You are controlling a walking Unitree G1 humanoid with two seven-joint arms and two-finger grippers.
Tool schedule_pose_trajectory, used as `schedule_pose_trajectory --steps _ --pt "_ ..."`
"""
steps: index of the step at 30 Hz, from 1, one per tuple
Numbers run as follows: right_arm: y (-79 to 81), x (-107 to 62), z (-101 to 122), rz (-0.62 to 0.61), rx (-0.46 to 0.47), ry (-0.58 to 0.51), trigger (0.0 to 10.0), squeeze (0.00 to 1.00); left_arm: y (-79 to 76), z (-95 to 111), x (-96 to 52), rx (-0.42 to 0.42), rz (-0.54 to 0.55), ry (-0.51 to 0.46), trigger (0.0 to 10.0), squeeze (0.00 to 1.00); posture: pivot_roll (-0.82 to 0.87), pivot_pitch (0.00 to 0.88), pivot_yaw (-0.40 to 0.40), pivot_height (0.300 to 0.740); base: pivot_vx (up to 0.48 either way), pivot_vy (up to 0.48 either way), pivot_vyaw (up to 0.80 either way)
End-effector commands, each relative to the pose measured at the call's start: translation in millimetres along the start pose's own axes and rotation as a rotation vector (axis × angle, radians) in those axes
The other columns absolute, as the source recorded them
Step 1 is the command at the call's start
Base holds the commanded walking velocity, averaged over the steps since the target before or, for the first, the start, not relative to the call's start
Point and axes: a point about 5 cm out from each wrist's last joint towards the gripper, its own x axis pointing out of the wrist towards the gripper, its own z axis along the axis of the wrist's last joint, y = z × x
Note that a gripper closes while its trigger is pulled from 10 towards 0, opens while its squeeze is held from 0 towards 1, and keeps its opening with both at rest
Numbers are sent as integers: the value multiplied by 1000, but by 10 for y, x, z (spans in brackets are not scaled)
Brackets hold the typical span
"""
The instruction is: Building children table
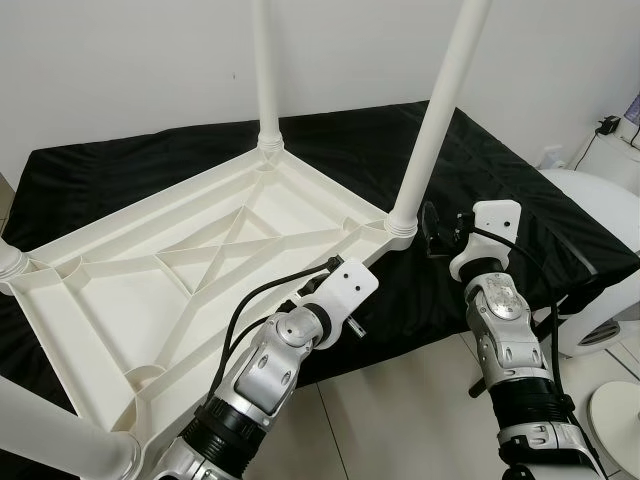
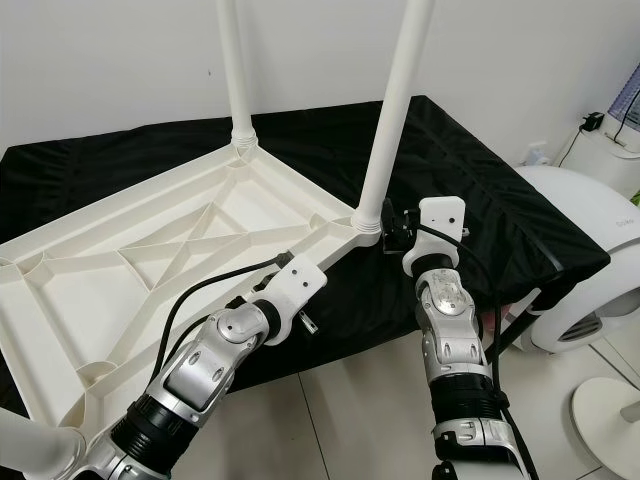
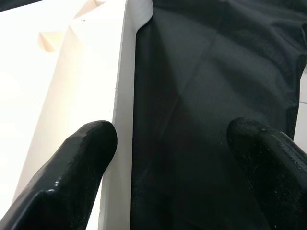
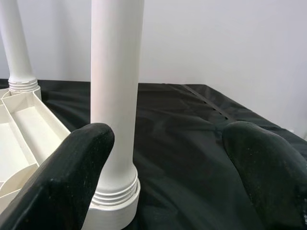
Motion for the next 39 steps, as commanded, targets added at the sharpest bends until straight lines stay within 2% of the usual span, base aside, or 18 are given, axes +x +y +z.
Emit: schedule_pose_trajectory --steps 1,4,11,12,21,28,30,31,32,34,39 --pt "-26 -31 -25 -13 -1 2 10000 0 82 -234 12 -28 108 126 10000 0 -60 76 21 740 0 0 0" --pt "-34 -39 -26 -16 -1 2 10000 0 139 -228 0 -33 139 125 10000 0 -60 76 21 740 0 0 0" --pt "-31 -43 -29 -11 0 1 10000 0 369 -102 -73 -101 240 40 10000 0 -49 87 14 740 0 0 0" --pt "-23 -37 -28 -7 1 0 10000 0 413 -106 -85 -94 266 44 10000 0 -46 87 12 740 0 0 0" --pt "17 -15 -22 8 4 -1 10000 0 487 -225 -145 -88 285 104 10000 0 -40 88 6 740 0 0 0" --pt "105 -41 -45 82 9 12 10000 0 446 -243 -214 -67 228 97 10000 0 -40 92 7 740 0 0 0" --pt "148 -64 -73 110 9 26 10000 0 433 -205 -246 -79 199 63 10000 0 -38 96 7 740 0 0 0" --pt "185 -92 -108 128 6 39 10000 0 421 -153 -291 -91 162 18 10000 0 -38 96 7 740 0 0 0" --pt "185 -92 -108 128 6 39 10000 0 421 -153 -291 -91 162 18 10000 0 -38 96 7 740 0 0 0" --pt "250 -155 -182 142 8 67 10000 0 404 -107 -406 -81 88 -27 10000 0 -21 105 5 740 0 0 0" --pt "318 -186 -211 148 18 78 10000 0 411 -140 -524 -67 50 -3 10000 0 -11 114 5 740 0 0 0"
